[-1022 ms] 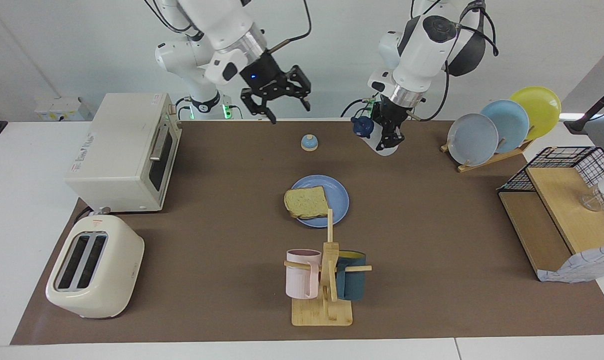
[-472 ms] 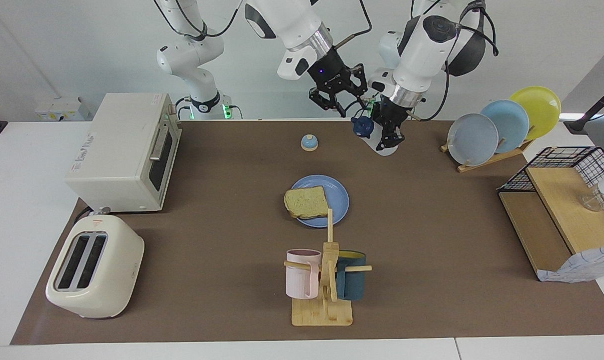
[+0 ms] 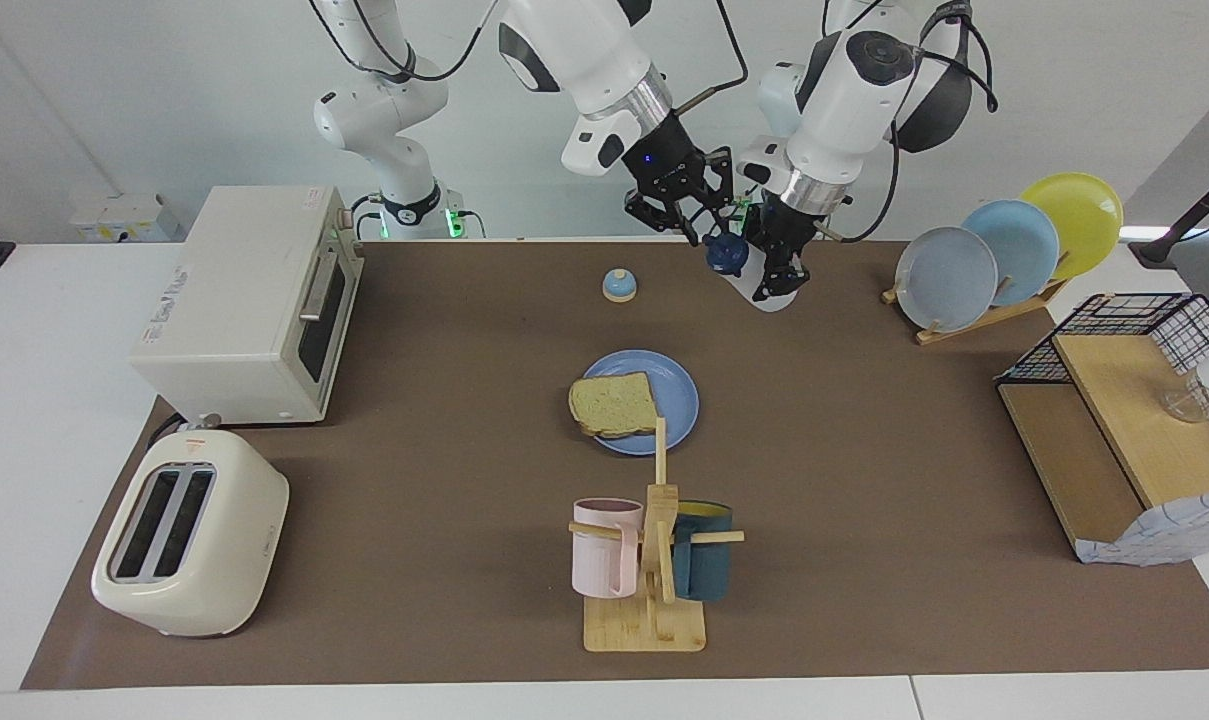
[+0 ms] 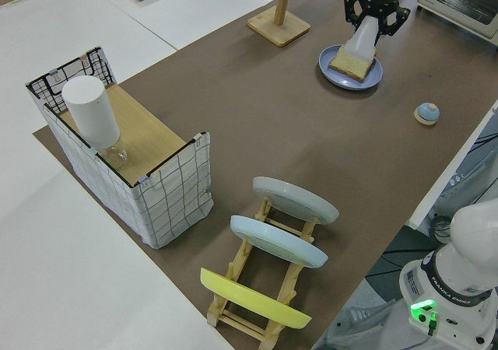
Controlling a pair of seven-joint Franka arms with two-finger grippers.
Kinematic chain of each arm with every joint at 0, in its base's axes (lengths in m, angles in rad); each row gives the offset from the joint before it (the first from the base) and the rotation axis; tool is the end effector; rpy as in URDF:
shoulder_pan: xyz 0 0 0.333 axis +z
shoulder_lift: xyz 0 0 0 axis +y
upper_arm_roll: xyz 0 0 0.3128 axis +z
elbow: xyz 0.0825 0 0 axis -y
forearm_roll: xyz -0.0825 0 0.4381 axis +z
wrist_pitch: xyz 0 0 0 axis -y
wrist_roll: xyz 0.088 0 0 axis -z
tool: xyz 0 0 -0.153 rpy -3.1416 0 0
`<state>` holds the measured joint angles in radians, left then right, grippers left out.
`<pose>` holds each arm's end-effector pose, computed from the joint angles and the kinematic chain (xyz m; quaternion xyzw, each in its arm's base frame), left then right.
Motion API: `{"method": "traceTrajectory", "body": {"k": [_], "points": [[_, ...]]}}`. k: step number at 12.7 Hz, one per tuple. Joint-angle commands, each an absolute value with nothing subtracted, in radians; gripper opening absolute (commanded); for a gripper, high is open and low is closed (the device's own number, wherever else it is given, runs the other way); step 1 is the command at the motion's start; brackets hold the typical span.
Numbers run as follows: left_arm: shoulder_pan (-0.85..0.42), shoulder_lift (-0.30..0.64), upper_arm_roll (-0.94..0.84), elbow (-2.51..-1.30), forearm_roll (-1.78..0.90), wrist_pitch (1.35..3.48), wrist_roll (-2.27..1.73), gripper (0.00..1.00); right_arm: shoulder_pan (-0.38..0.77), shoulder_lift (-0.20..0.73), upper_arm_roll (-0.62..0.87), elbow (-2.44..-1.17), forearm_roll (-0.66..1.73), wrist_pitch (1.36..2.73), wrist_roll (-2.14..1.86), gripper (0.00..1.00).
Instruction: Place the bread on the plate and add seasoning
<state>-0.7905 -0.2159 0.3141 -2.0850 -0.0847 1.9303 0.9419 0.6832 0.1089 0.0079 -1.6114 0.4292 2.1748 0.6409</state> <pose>0.4909 -0.2593 0.4540 0.7640 -0.6406 0.0409 0.0655 0.5261 0.4759 0.5593 -0.9535 0.0546 -0.0505 0.2920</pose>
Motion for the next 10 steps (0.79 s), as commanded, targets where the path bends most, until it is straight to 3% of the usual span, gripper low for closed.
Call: {"method": "traceTrajectory", "body": {"k": [1, 2, 4, 5, 10], "points": [[-0.798, -0.245, 0.316, -2.109, -0.064, 1.945, 0.922, 0.0, 0.672, 0.104, 0.014, -1.611, 0.413, 2.175, 0.647, 0.27], [-0.798, -0.245, 0.316, -2.109, -0.064, 1.944, 0.922, 0.0, 0.672, 0.104, 0.014, -1.611, 0.413, 2.174, 0.647, 0.25], [-0.798, -0.245, 0.316, -2.109, -0.064, 1.944, 0.922, 0.0, 0.672, 0.104, 0.014, -1.609, 0.414, 2.174, 0.647, 0.03], [-0.798, -0.245, 0.316, -2.109, -0.064, 1.944, 0.922, 0.0, 0.667, 0.106, 0.012, -1.609, 0.417, 2.174, 0.646, 0.0], [-0.798, -0.245, 0.316, -2.109, -0.064, 1.944, 0.92, 0.0, 0.533, 0.101, 0.009, -1.582, 0.578, 2.129, 0.647, 0.0]]}}
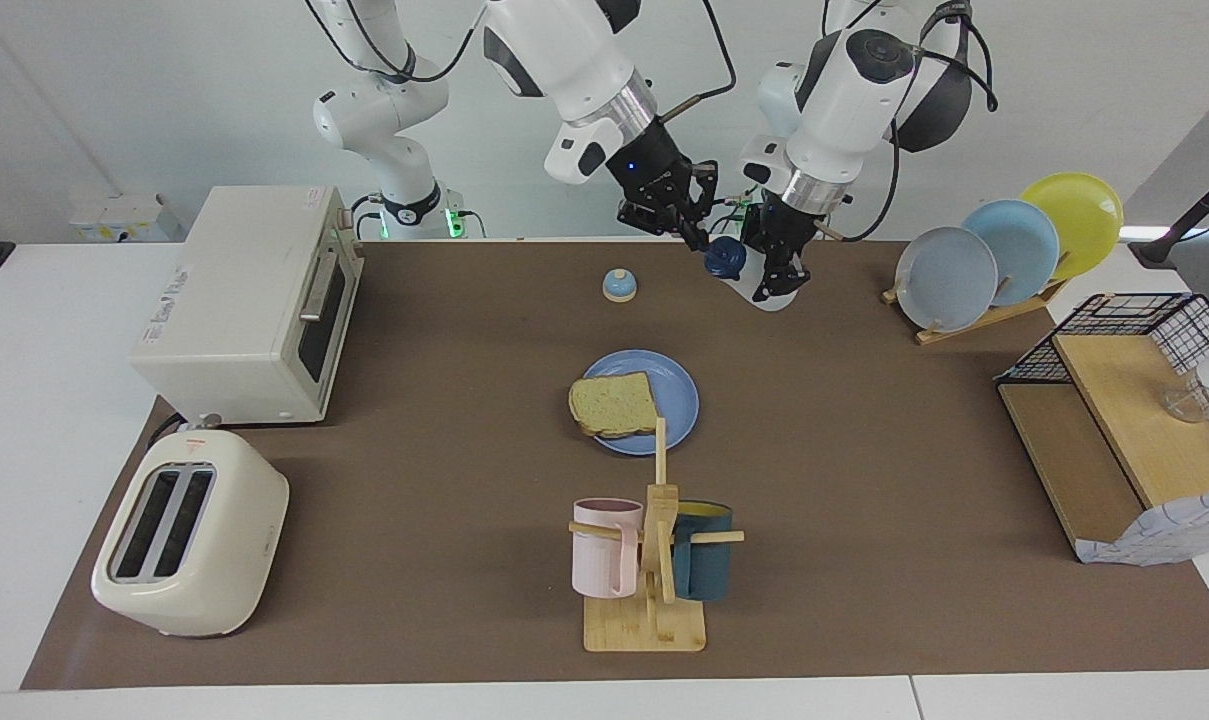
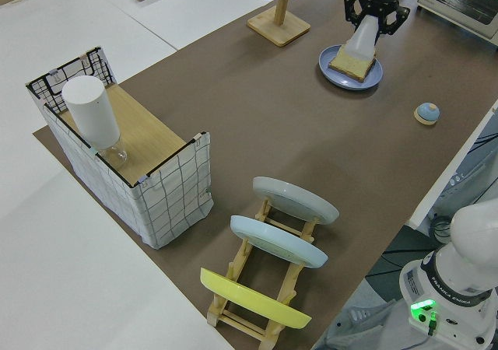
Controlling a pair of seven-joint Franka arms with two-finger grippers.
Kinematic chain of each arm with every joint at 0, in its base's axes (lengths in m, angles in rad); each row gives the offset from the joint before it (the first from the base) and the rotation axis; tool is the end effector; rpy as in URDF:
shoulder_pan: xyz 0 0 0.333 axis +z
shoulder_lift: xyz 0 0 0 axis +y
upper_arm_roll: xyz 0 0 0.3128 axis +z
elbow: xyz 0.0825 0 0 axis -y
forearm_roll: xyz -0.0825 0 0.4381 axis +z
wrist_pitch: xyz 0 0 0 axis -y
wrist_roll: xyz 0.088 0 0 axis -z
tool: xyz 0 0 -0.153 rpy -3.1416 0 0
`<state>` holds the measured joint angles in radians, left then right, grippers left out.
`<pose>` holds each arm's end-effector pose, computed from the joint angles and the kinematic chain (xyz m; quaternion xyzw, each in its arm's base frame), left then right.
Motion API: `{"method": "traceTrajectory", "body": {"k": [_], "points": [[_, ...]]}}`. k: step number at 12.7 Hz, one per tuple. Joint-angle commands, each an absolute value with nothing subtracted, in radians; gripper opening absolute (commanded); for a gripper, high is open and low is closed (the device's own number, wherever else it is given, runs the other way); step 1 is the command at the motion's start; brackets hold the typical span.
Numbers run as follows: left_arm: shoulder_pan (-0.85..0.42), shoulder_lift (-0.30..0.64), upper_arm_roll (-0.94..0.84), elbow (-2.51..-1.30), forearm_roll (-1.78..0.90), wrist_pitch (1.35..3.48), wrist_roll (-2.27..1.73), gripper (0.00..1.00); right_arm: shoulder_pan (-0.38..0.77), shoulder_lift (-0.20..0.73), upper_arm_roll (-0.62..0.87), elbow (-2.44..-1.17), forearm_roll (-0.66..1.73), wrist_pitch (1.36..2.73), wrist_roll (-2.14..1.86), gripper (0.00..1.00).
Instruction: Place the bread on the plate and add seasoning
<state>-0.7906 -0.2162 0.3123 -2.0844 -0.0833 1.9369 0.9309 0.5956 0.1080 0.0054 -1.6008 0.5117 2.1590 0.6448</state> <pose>0.4915 -0.2604 0.4552 0.7668 -0.6371 0.0440 0.0641 0.5625 0.4320 0.5670 -0.9408 0.1106 -0.0372 0.3183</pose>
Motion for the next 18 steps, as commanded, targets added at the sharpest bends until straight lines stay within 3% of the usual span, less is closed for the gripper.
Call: {"method": "traceTrajectory", "body": {"k": [1, 2, 3, 5, 9, 13, 18], "points": [[-0.798, -0.245, 0.316, -2.109, -0.064, 1.942, 0.92, 0.0, 0.522, 0.094, 0.009, -1.585, 0.583, 2.123, 0.647, 0.0], [-0.798, -0.245, 0.316, -2.109, -0.064, 1.942, 0.92, 0.0, 0.531, 0.091, 0.006, -1.598, 0.575, 2.138, 0.65, 0.94], [-0.798, -0.245, 0.316, -2.109, -0.064, 1.942, 0.92, 0.0, 0.534, 0.08, 0.005, -1.615, 0.56, 2.128, 0.65, 1.0], [-0.798, -0.245, 0.318, -2.109, -0.064, 1.942, 0.92, 0.0, 0.491, 0.049, 0.002, -1.661, 0.453, 2.103, 0.643, 1.0], [-0.799, -0.198, 0.319, -2.074, -0.039, 1.974, 0.864, 0.0, 0.249, 0.022, -0.018, -1.612, 0.094, 1.777, 0.342, 1.0], [-0.863, 0.016, 0.287, -1.927, 0.177, 1.959, 0.662, 0.0, -0.03, -0.05, -0.025, -1.64, 0.08, 1.513, 0.09, 1.0], [-0.934, 0.266, 0.288, -1.758, 0.354, 1.873, 0.539, 0.0, -0.025, -0.025, -0.012, -1.606, -0.024, 1.537, 0.055, 1.0]]}}
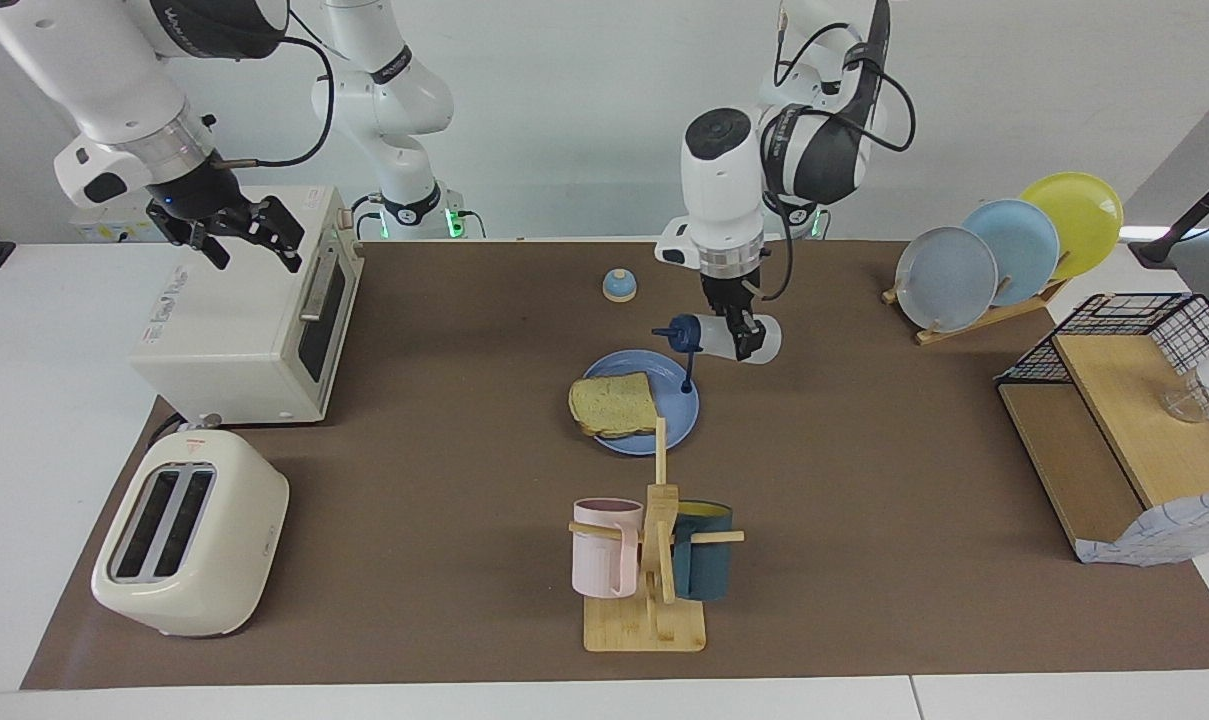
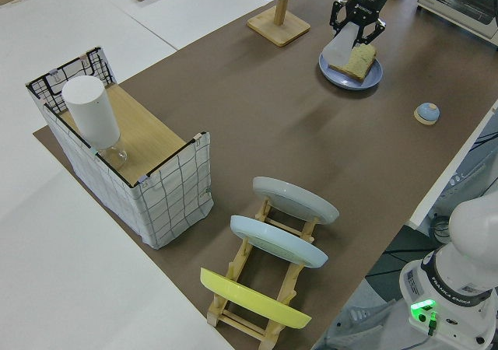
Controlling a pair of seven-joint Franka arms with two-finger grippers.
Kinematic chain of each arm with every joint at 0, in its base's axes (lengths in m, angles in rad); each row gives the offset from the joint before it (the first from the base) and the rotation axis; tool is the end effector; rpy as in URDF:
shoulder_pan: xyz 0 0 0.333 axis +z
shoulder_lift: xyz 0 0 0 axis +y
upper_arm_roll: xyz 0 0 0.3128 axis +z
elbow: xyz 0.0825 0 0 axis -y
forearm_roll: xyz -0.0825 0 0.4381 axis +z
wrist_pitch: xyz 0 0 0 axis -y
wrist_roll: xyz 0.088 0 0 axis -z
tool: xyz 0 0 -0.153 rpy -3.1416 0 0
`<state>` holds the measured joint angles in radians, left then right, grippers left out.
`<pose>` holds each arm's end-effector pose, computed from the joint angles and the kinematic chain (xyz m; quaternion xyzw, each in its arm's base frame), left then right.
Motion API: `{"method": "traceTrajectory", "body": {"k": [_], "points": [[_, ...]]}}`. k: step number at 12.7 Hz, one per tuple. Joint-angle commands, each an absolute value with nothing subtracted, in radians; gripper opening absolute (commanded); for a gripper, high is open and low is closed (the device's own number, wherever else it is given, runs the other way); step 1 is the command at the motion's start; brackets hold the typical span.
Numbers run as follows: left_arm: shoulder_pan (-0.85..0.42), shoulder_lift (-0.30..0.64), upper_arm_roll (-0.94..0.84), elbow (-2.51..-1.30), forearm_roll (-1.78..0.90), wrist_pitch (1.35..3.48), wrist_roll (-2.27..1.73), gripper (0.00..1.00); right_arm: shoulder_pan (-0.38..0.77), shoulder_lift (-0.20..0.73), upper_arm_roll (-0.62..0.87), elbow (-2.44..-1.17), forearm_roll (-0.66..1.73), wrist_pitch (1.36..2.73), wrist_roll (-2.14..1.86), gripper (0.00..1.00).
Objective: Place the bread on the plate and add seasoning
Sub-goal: 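Tip the bottle upside down over the bread with the left gripper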
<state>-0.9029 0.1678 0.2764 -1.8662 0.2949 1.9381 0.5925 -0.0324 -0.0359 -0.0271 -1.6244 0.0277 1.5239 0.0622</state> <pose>0.5334 -0.3503 0.3547 -0.7733 0.6126 0.0427 0.1579 0.5879 -0.0309 0.5650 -0.9975 0.0605 0.0323 0.0143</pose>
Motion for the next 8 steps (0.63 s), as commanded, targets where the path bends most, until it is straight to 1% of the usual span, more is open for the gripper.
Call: {"method": "traceTrajectory", "body": {"k": [1, 2, 3, 5, 8], "points": [[-0.957, 0.325, 0.288, -1.728, 0.395, 1.843, 0.534, 0.0, -0.023, -0.018, -0.012, -1.586, -0.025, 1.519, 0.055, 1.0], [-1.0, 0.398, 0.291, -1.677, 0.452, 1.795, 0.528, 0.0, -0.025, -0.011, -0.012, -1.583, -0.023, 1.519, 0.057, 1.0], [-1.015, 0.452, 0.291, -1.64, 0.495, 1.761, 0.522, 0.0, -0.023, -0.005, -0.011, -1.583, -0.018, 1.514, 0.057, 1.0], [-1.028, 0.459, 0.291, -1.64, 0.57, 1.737, 0.523, 0.0, -0.021, -0.023, -0.011, -1.623, -0.018, 1.485, 0.058, 1.0], [-1.048, 0.46, 0.29, -1.65, 0.697, 1.688, 0.523, 0.0, -0.025, -0.029, -0.011, -1.629, -0.002, 1.485, 0.057, 1.0]]}}
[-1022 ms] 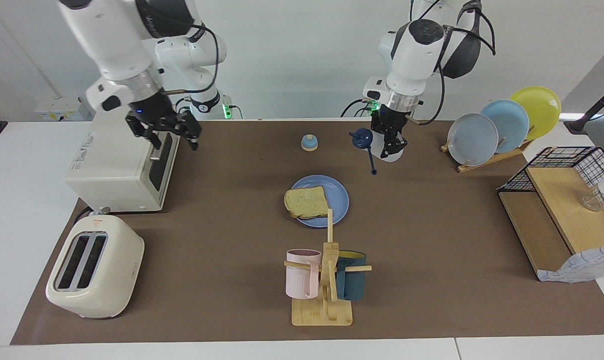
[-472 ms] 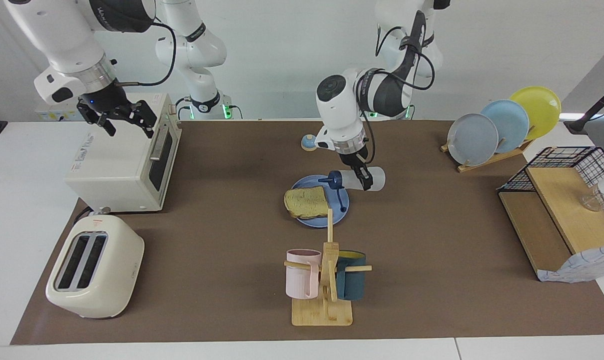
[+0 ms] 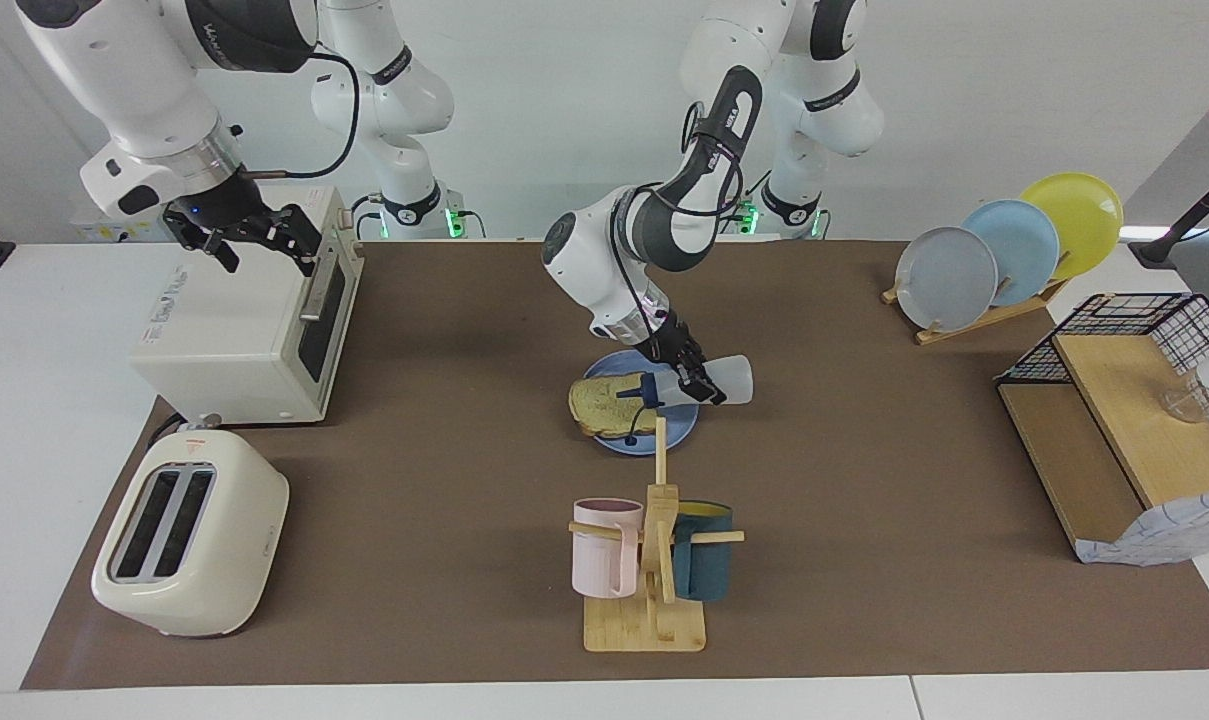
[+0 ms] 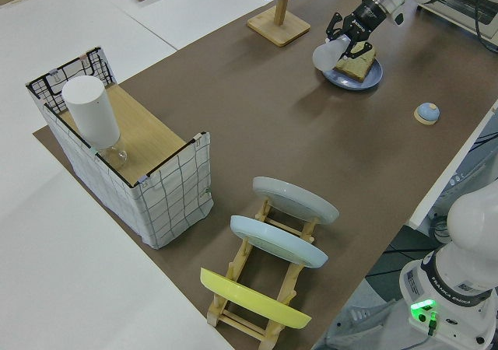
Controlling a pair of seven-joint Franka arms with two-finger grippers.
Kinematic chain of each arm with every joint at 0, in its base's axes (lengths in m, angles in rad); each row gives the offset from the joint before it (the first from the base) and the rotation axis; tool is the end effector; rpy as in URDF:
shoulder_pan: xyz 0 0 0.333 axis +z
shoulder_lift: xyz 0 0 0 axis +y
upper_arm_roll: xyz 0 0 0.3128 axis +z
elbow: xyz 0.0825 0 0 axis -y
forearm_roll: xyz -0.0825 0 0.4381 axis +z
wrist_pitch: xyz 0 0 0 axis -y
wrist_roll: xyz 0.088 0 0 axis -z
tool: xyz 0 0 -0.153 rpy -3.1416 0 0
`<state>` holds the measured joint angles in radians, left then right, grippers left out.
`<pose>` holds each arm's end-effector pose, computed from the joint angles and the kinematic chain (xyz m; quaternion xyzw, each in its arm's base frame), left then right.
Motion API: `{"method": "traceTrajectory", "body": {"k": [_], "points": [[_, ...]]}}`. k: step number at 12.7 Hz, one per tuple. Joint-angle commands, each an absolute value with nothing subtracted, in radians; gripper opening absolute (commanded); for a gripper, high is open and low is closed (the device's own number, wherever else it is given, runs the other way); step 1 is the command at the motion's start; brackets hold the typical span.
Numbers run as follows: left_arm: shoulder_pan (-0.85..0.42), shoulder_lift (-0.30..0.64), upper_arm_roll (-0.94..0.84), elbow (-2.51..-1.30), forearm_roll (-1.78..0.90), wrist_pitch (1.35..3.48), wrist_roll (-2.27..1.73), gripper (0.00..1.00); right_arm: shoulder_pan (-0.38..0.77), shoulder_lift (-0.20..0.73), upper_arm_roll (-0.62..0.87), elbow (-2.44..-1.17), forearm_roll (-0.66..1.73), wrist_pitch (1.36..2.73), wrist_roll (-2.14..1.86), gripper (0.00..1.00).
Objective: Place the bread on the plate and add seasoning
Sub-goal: 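Tip the bottle upside down over the bread with the left gripper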
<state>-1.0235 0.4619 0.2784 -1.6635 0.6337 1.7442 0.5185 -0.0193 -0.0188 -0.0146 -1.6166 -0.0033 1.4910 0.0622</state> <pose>0.5394 -0.4048 0.2839 -0.6716 0.6286 0.1334 0.3687 0.5876 -0.0205 0.5564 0.9974 -0.0480 -0.0533 0.0023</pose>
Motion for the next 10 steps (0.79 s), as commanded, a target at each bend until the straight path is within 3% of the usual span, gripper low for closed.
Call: {"method": "traceTrajectory", "body": {"k": [1, 5, 7, 10], "points": [[-1.055, 0.459, 0.29, -1.663, 0.722, 1.666, 0.525, 0.0, -0.029, -0.031, -0.011, -1.631, 0.032, 1.482, 0.06, 1.0], [-1.091, 0.466, 0.288, -1.686, 0.889, 1.556, 0.526, 0.0, -0.034, -0.028, -0.015, -1.629, 0.028, 1.494, 0.038, 1.0], [-1.144, 0.575, 0.294, -1.664, 0.971, 1.479, 0.526, 0.0, -0.034, -0.028, -0.018, -1.629, 0.028, 1.505, 0.038, 1.0], [-1.166, 0.561, 0.291, -1.678, 1.1, 1.414, 0.528, 0.0, -0.038, -0.026, -0.023, -1.628, 0.025, 1.506, 0.011, 1.0]]}}
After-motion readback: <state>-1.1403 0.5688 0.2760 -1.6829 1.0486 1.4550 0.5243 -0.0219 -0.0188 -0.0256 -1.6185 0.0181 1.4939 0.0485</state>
